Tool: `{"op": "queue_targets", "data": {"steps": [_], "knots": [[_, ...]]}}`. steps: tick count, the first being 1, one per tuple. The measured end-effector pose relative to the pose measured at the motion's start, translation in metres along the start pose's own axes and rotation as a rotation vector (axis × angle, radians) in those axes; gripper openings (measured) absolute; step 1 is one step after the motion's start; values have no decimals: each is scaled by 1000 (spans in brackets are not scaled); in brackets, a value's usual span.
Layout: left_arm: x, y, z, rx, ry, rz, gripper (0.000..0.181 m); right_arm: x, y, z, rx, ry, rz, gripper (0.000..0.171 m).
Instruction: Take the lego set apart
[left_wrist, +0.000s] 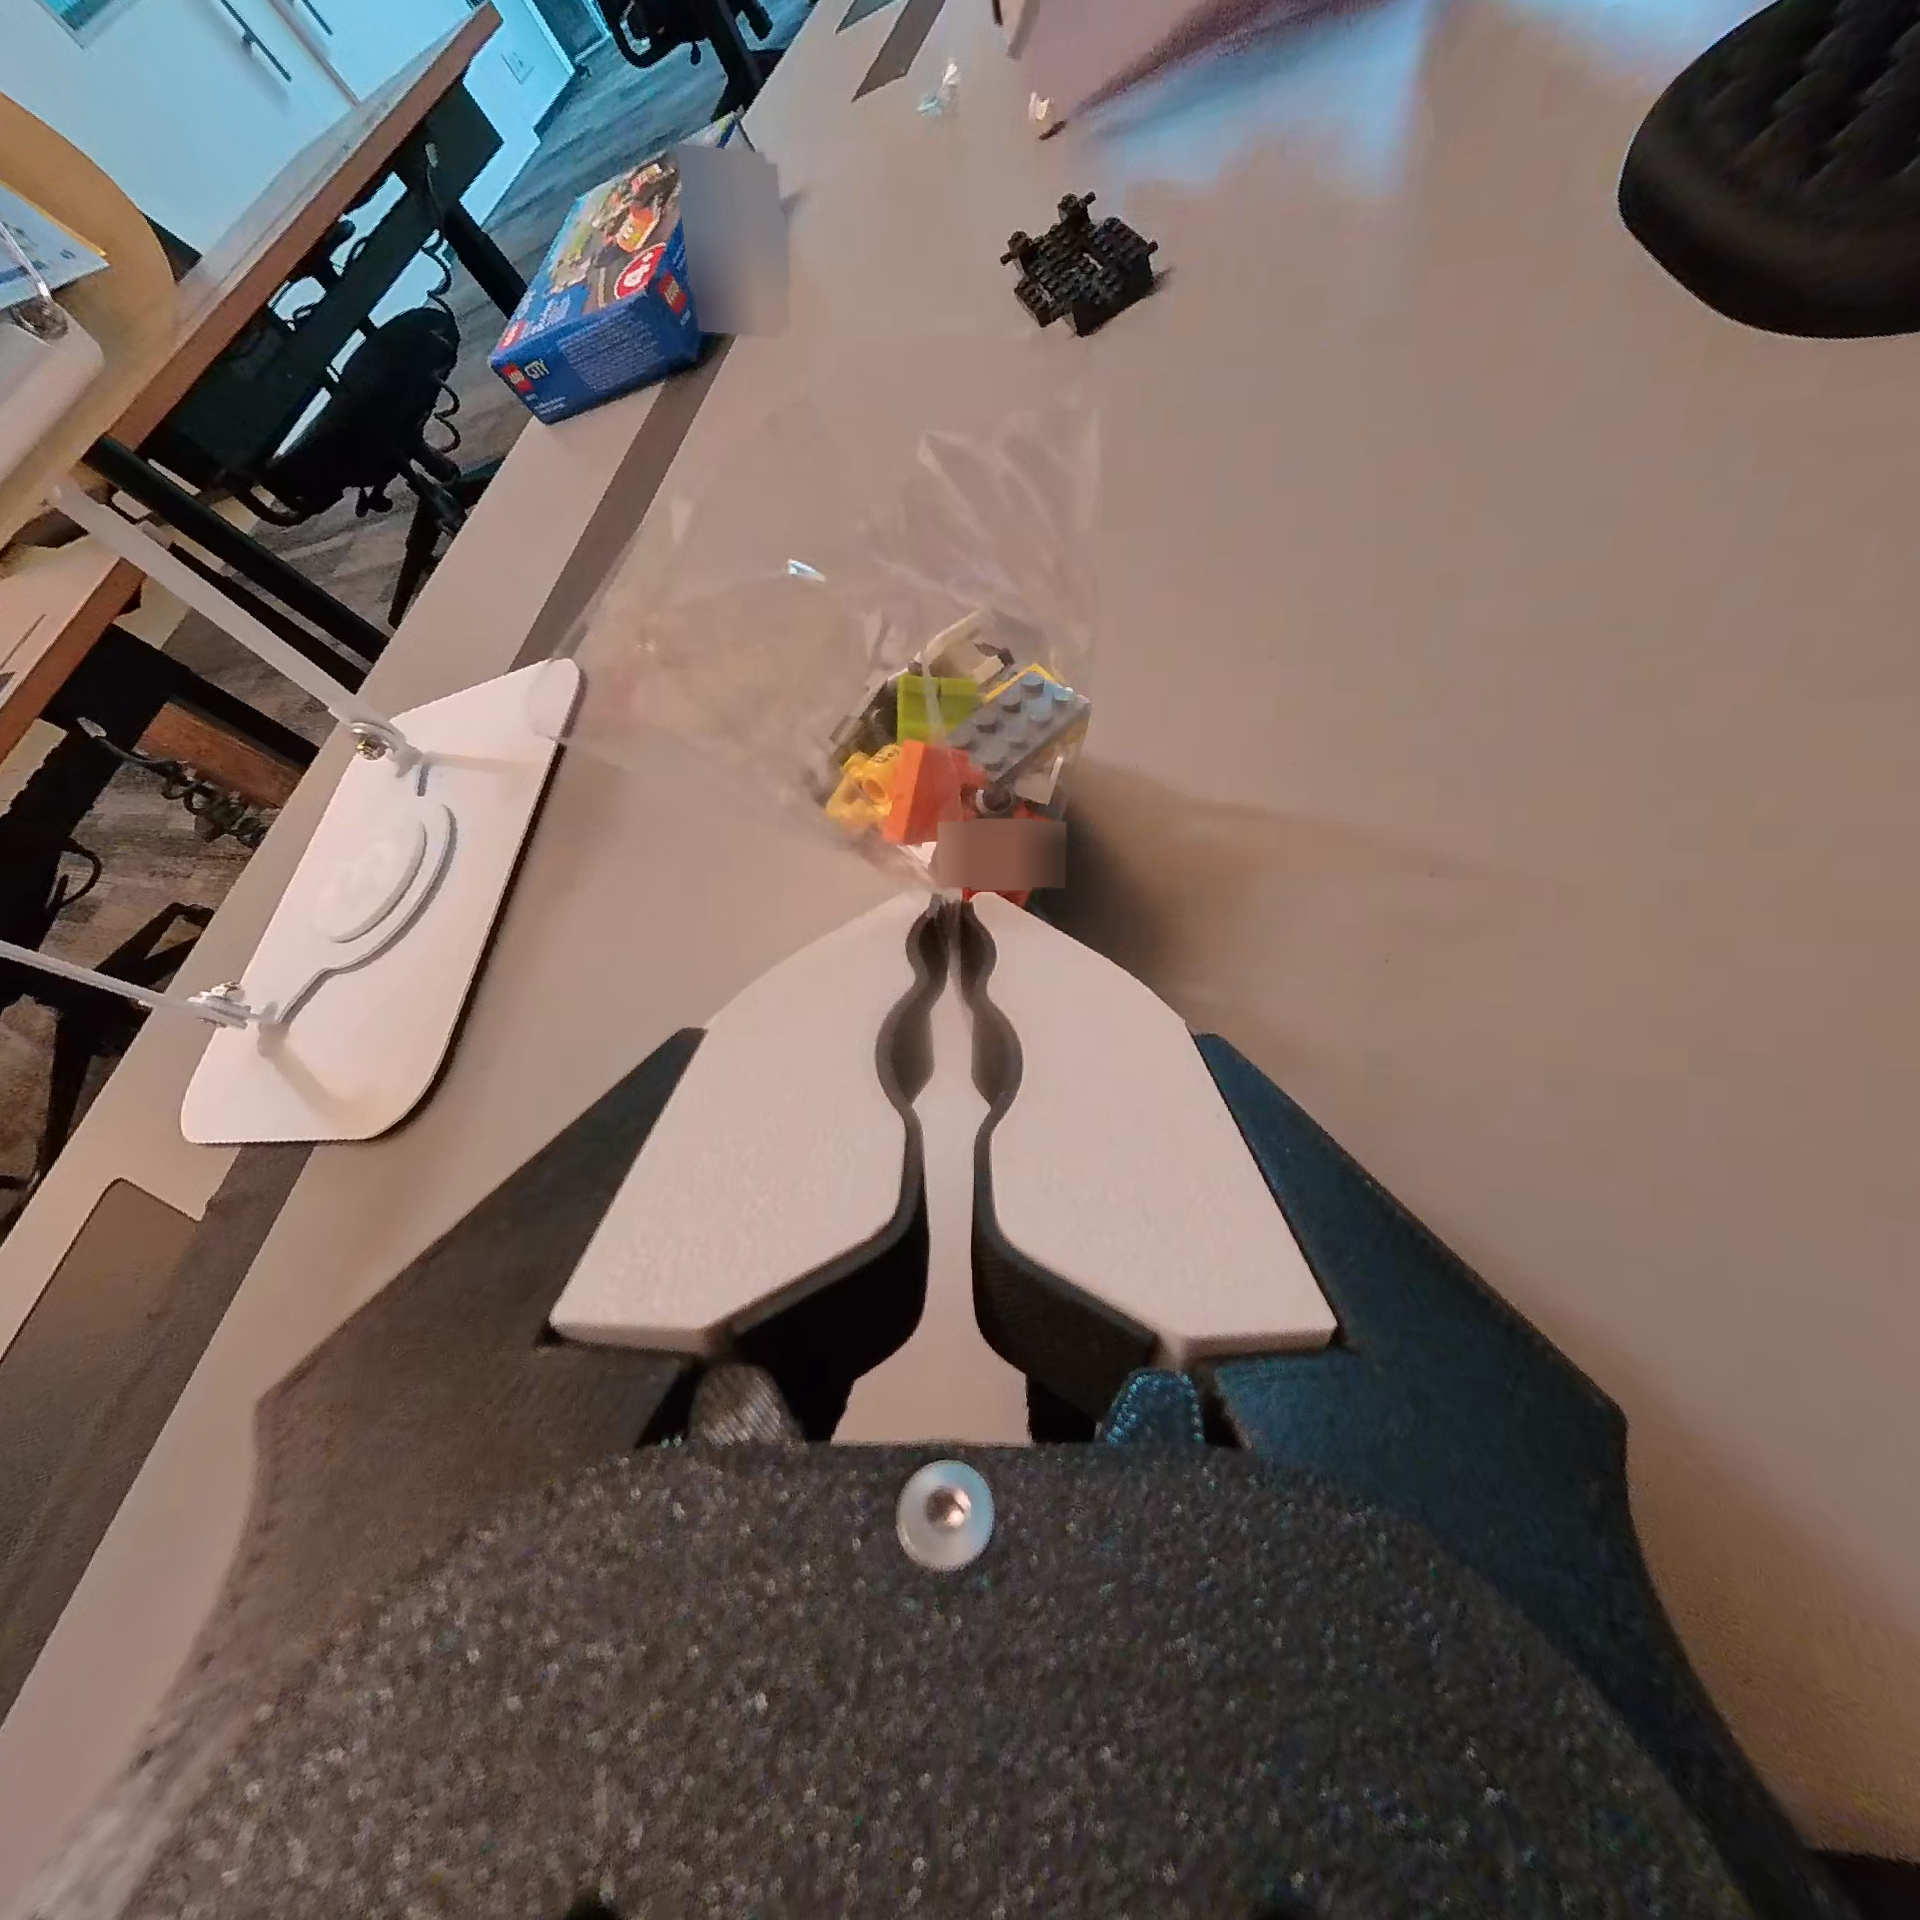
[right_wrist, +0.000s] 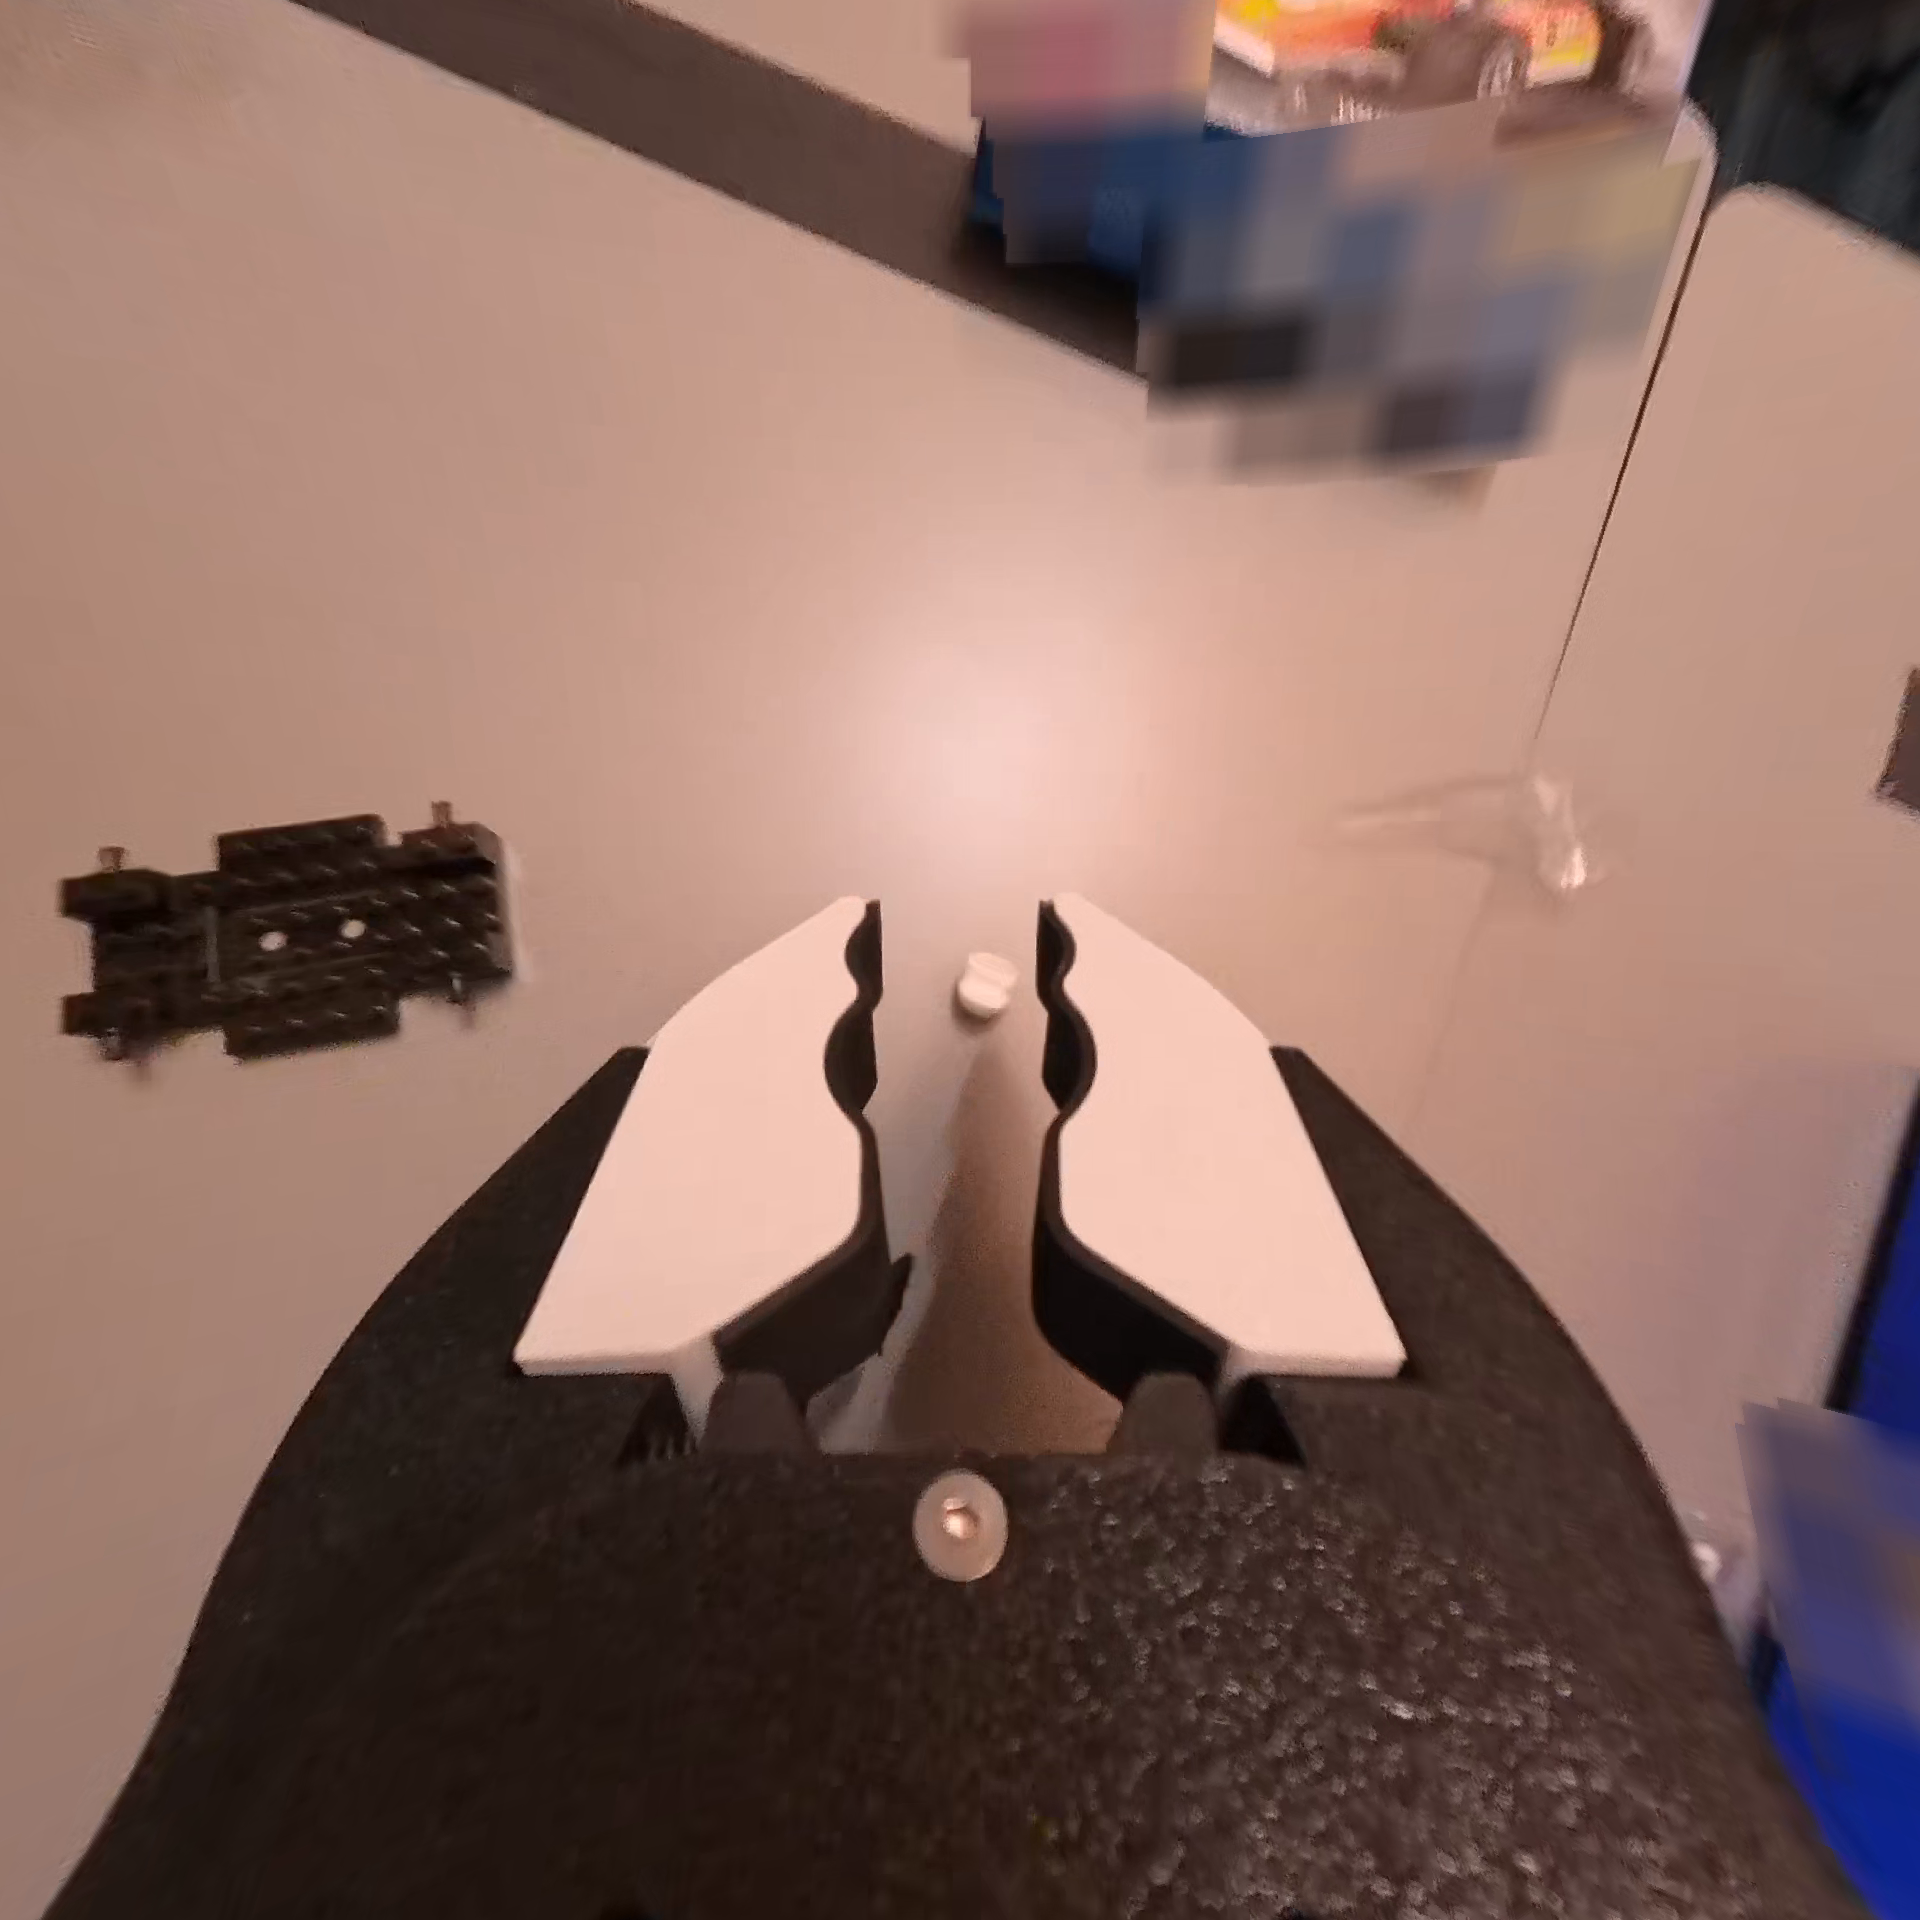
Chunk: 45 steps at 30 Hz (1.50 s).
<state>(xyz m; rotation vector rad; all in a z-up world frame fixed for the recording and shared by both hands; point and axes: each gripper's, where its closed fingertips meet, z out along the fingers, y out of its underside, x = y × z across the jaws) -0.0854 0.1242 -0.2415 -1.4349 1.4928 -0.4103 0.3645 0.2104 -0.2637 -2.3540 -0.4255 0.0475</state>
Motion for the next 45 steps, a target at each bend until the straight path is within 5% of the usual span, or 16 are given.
{"op": "queue_targets", "data": {"steps": [8, 17, 21, 26, 33, 36, 38, 45], "knots": [[0, 0, 0, 3, 3, -5, 1, 10, 30, 27, -116, 32, 68, 23], [1, 0, 0, -1, 5, 0, 1, -5, 15, 16, -62, -1, 81, 13], [1, 0, 0, 0, 5, -1, 1, -67, -49, -11, 126, -157, 15, 13], [1, 1, 0, -1, 3, -2, 1, -220, -140, -66, 366, -486, -216, 13], [1, 1, 0, -5, 7, 0, 2, -382, -163, -90, 405, -760, -511, 13], [0, 2, -1, -7, 5, -2, 1, -410, -144, -70, 321, -775, -605, 19], [-1, 3, -1, -9, 4, -2, 1, -417, -141, -68, 327, -798, -606, 45], [-1, 3, -1, -8, 6, 0, 1, -396, -162, -82, 472, -803, -470, 46]]}}
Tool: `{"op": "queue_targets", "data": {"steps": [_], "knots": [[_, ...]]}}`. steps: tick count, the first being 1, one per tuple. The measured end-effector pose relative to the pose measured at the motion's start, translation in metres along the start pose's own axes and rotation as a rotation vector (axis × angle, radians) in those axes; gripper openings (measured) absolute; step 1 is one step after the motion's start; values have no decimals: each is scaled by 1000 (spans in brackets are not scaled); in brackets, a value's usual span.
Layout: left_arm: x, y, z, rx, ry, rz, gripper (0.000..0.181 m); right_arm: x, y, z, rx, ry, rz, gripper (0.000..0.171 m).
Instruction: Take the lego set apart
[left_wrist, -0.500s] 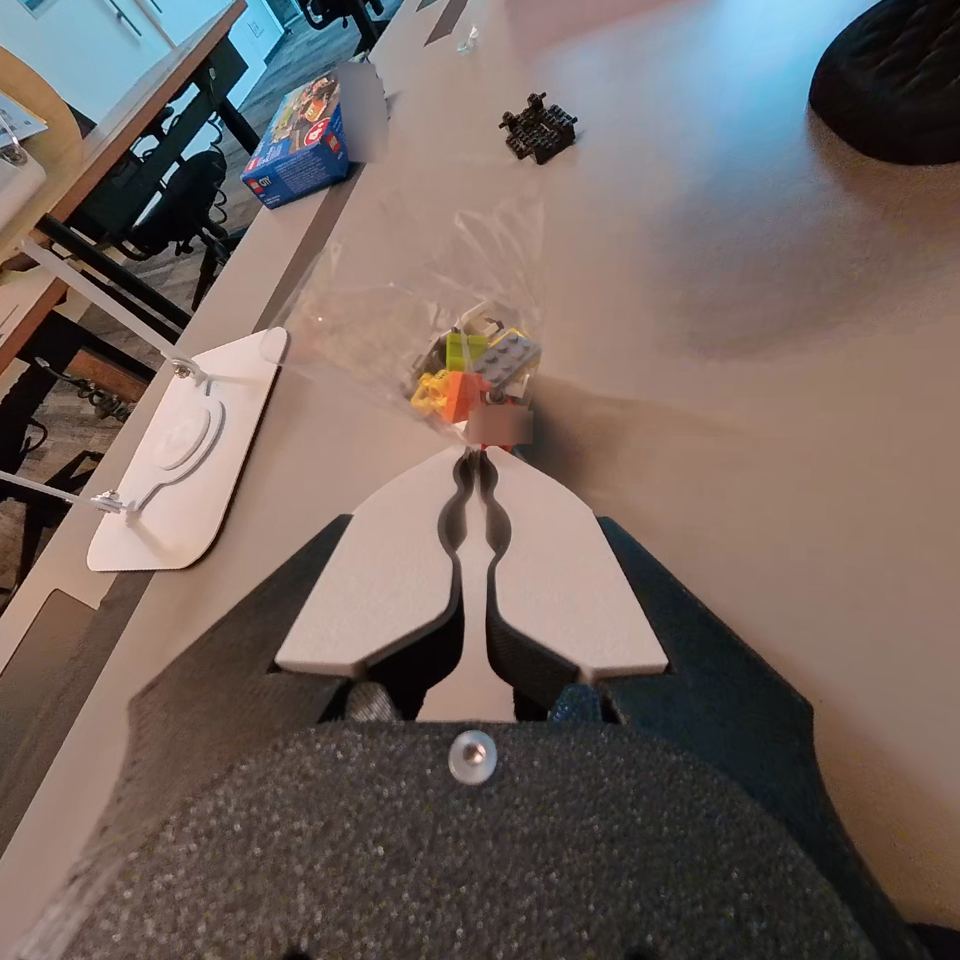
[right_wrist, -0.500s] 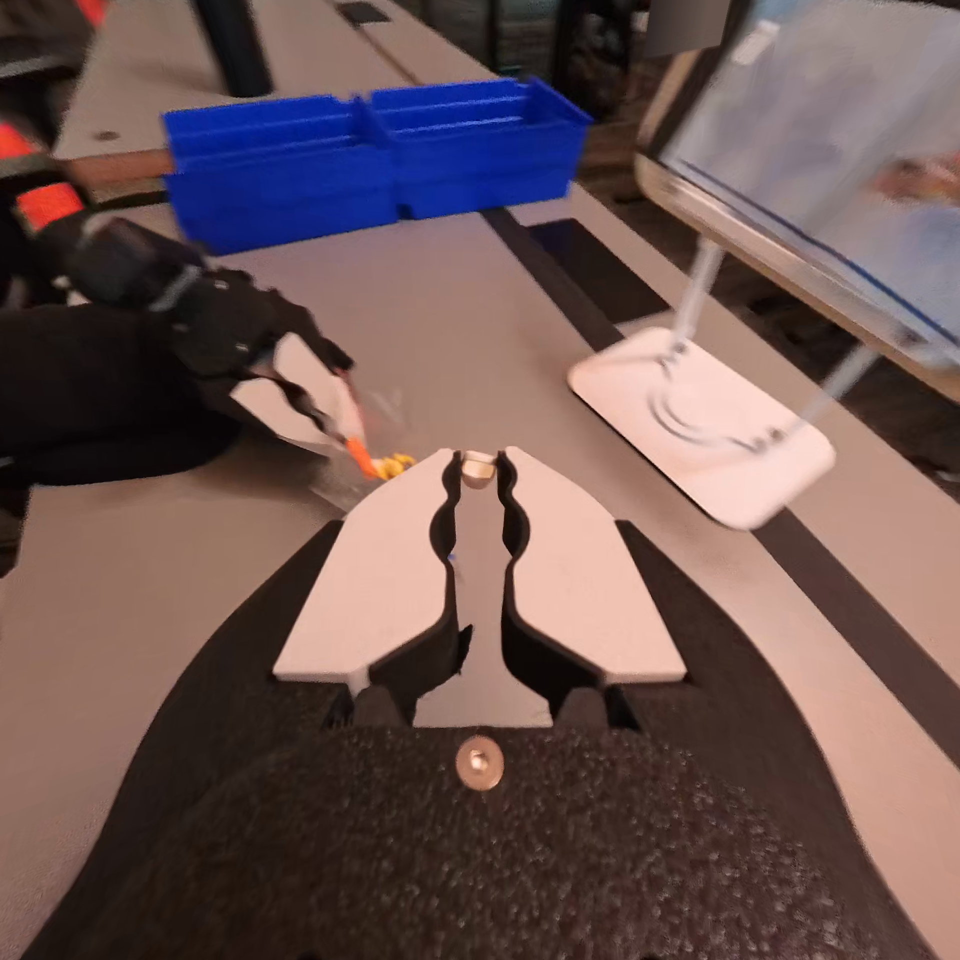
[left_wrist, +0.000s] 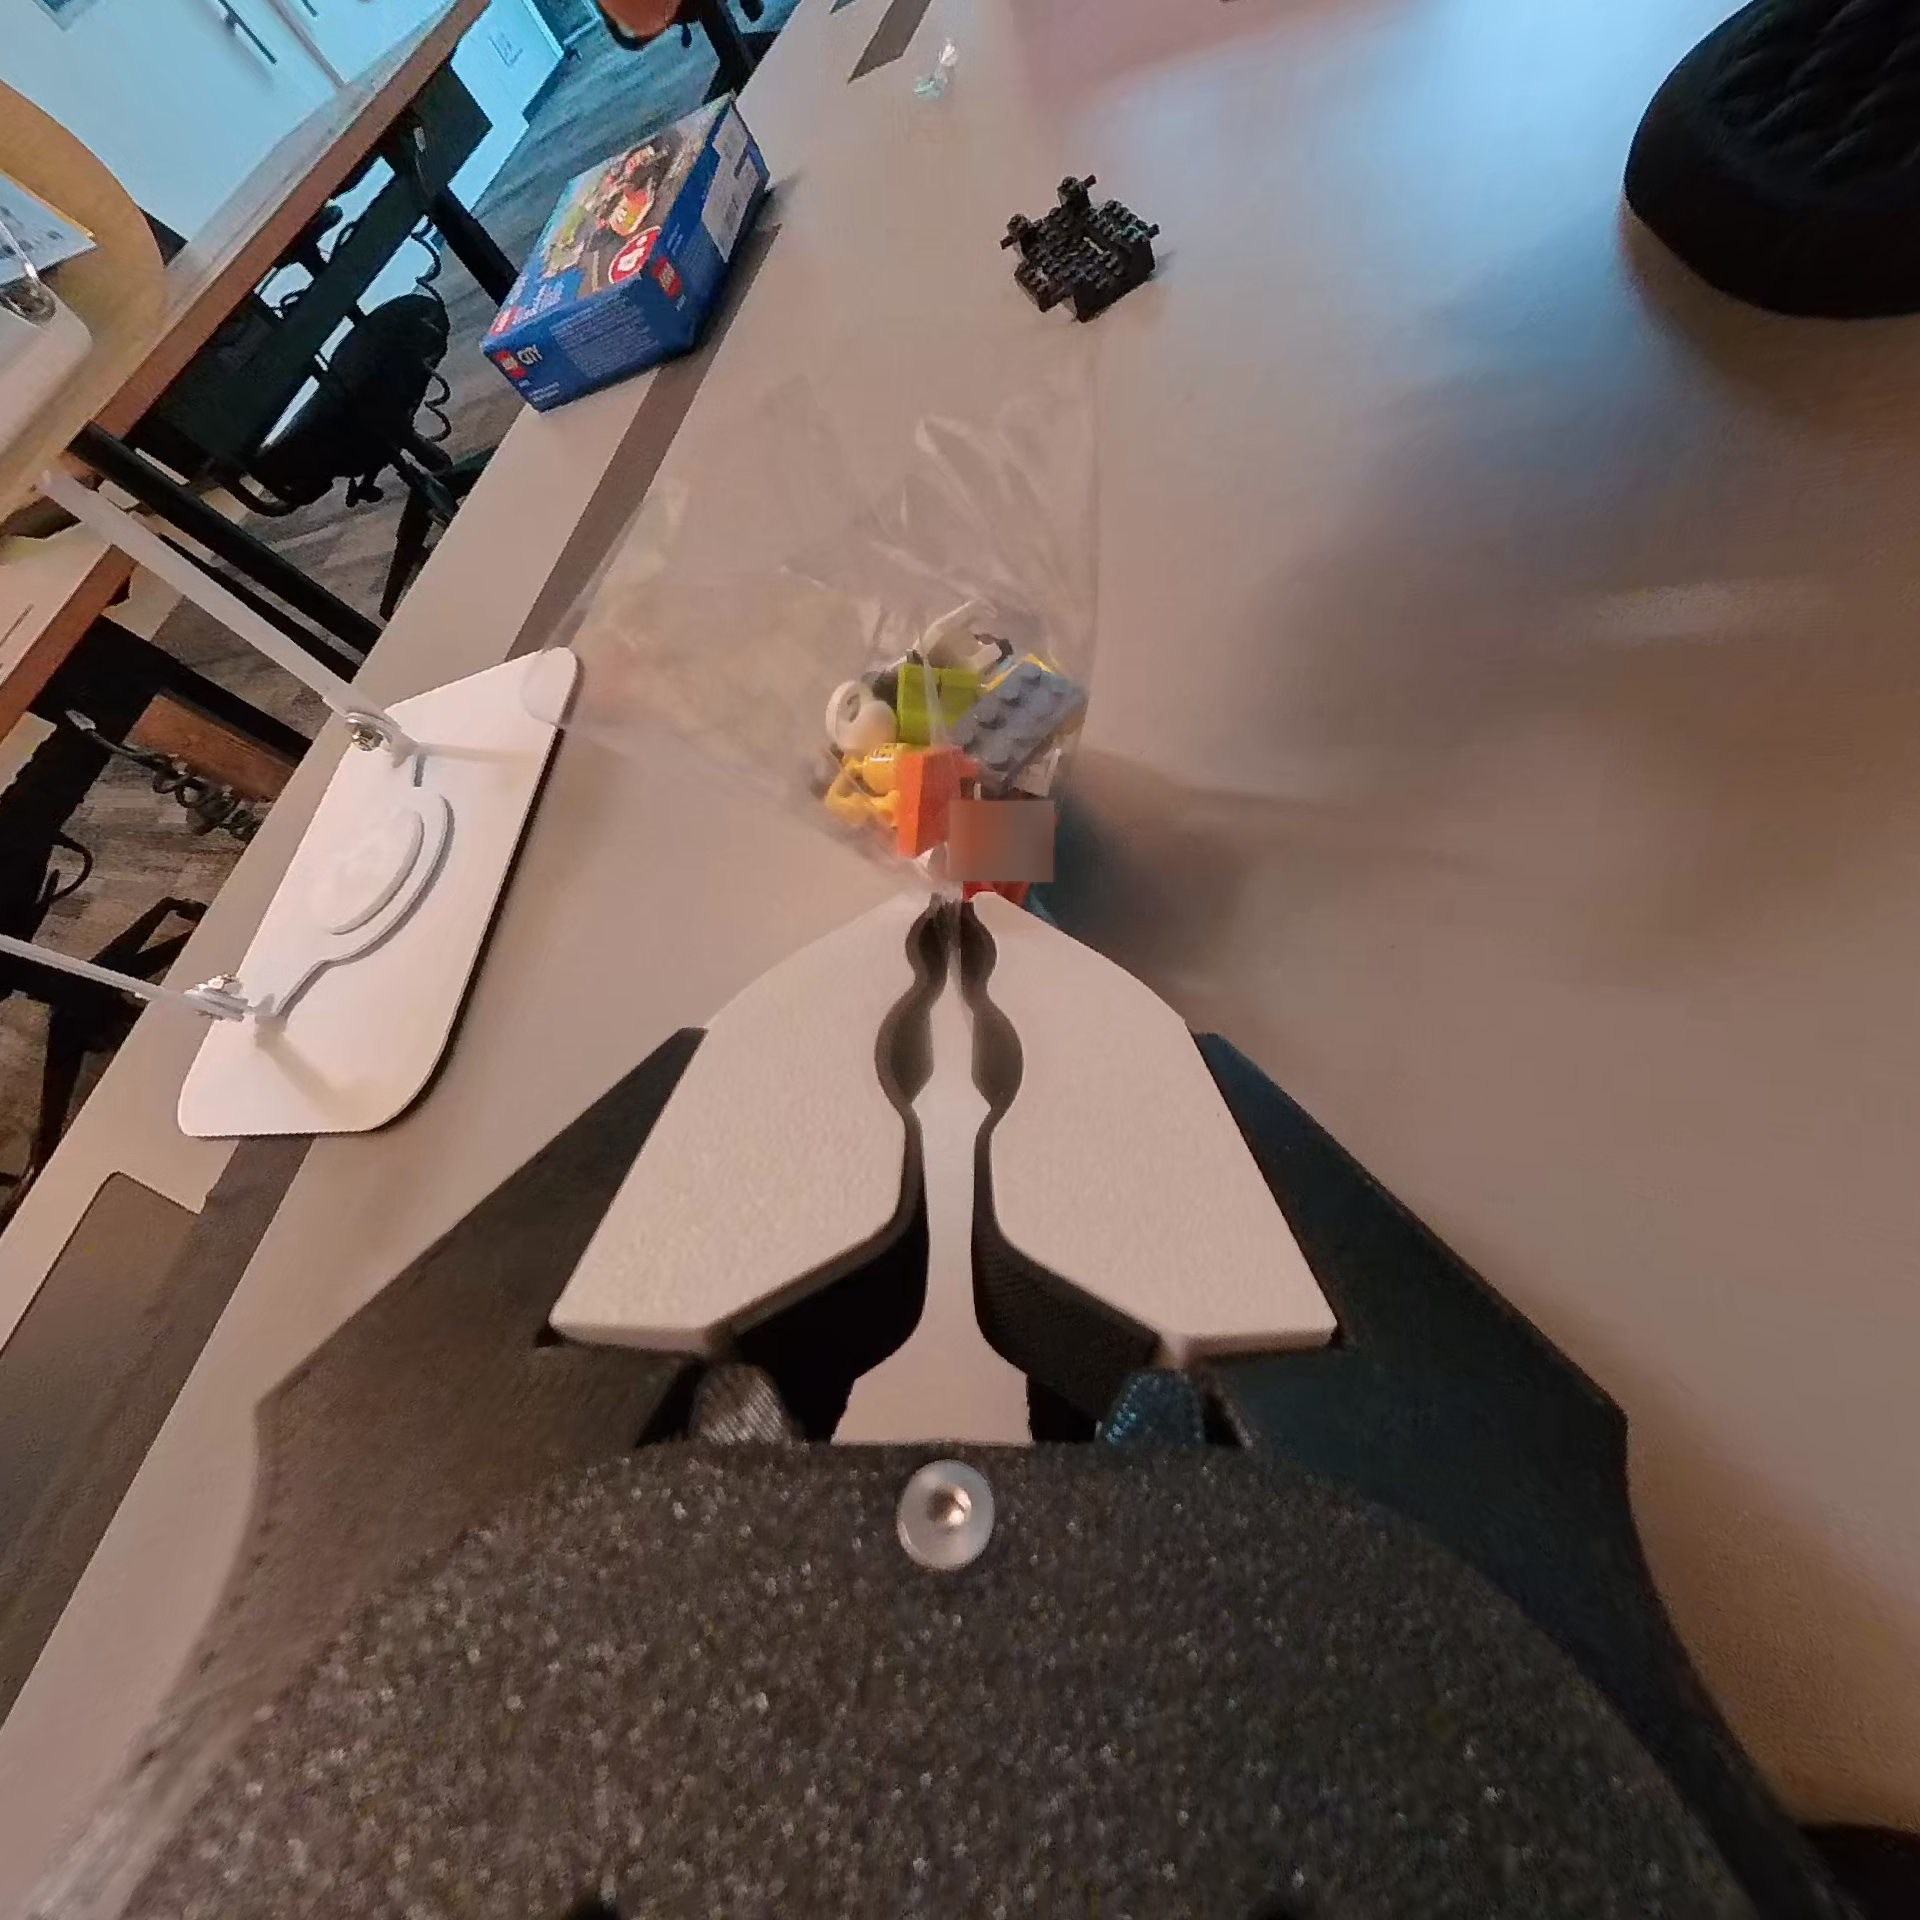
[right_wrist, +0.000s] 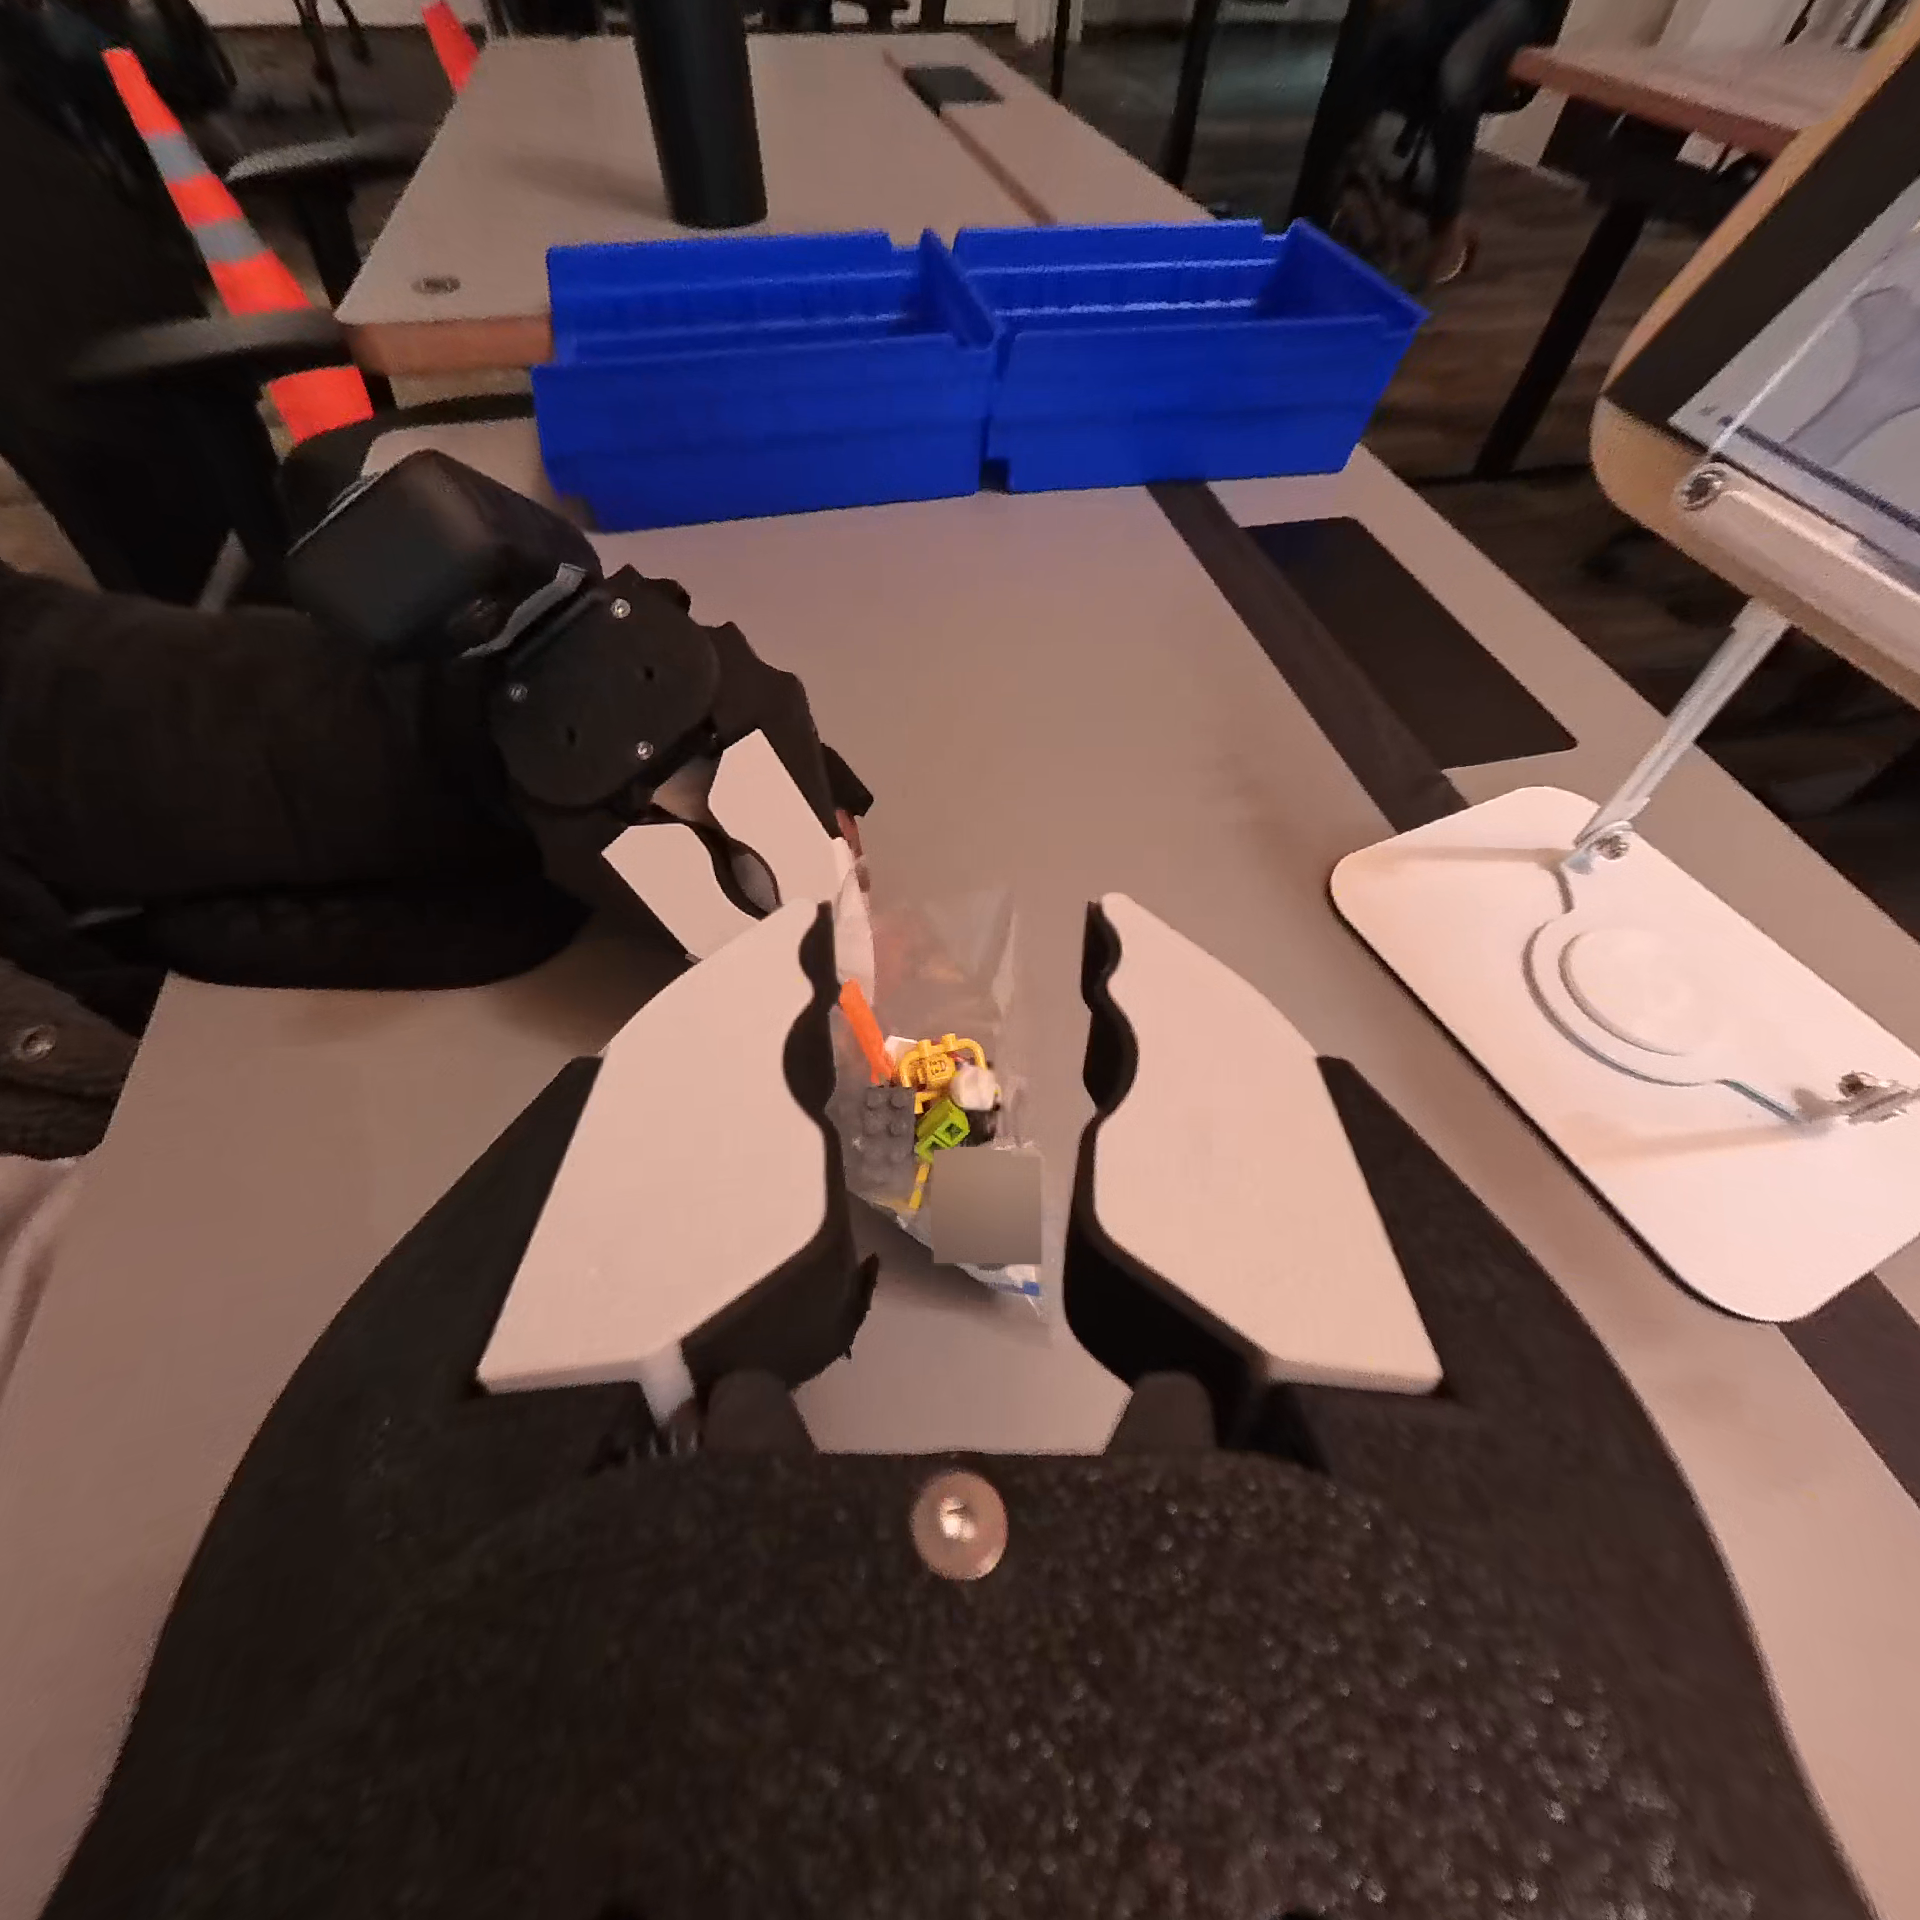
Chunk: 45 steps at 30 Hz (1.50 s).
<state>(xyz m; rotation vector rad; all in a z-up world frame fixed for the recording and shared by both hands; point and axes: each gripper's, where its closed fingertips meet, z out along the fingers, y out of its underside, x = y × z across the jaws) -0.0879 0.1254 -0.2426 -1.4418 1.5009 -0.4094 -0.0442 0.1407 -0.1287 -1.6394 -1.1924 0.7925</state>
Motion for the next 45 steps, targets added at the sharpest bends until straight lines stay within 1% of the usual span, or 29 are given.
{"op": "queue_targets", "data": {"steps": [2, 4, 6, 8, 13, 15, 16, 17, 18, 19, 22, 26, 29, 32, 35, 39, 41, 45], "knots": [[0, 0, 0, 0, -1, -2, 1, 6, 7, -5, 6, 30, -3, 46], [-1, 1, 0, 0, -3, -5, 1, 11, 26, -9, -26, 49, -36, 46], [-2, 1, 0, 0, -4, -7, 1, 9, 48, -9, -35, -6, -40, 44], [-2, 2, 0, 2, -5, -9, 2, 6, 70, -3, -31, -79, 0, 44], [-3, 2, 0, 10, -9, -18, 1, 20, 95, 14, -30, -173, 71, 45], [-4, 2, 1, 11, -9, -17, 1, 20, 94, 21, 5, -221, 108, 42], [-4, 3, 0, 10, -9, -20, 1, 16, 91, 23, 23, -247, 116, 34], [-5, 5, 0, 6, -8, -24, 1, 14, 89, 25, 32, -254, 118, 23], [-8, 7, -2, 5, -10, -40, 1, 15, 89, 24, 34, -239, 115, 6], [-12, 11, -5, 8, -4, -78, 1, 19, 89, 20, 38, -222, 118, 0], [-24, 9, -12, 69, 12, -216, 0, 26, 87, 9, 80, -199, 148, 0], [-21, 14, -9, 40, -3, -174, 0, 20, 81, 11, 81, -175, 94, 0], [-24, 10, -13, 74, 23, -245, 0, 24, 84, 6, 89, -170, 119, 0], [-21, 14, -11, 50, 26, -240, 0, 22, 88, 7, 72, -160, 107, 0], [-24, 6, -13, 87, 20, -254, 0, 27, 90, 3, 81, -159, 133, 0], [-25, 15, -12, 46, 11, -249, 0, 23, 92, 11, 54, -156, 112, 0], [-29, 10, -17, 94, 19, -292, 0, 25, 92, 6, 68, -163, 133, 0], [-20, 14, -9, 54, 47, -268, 0, 24, 94, 11, 49, -156, 119, 0]]}}
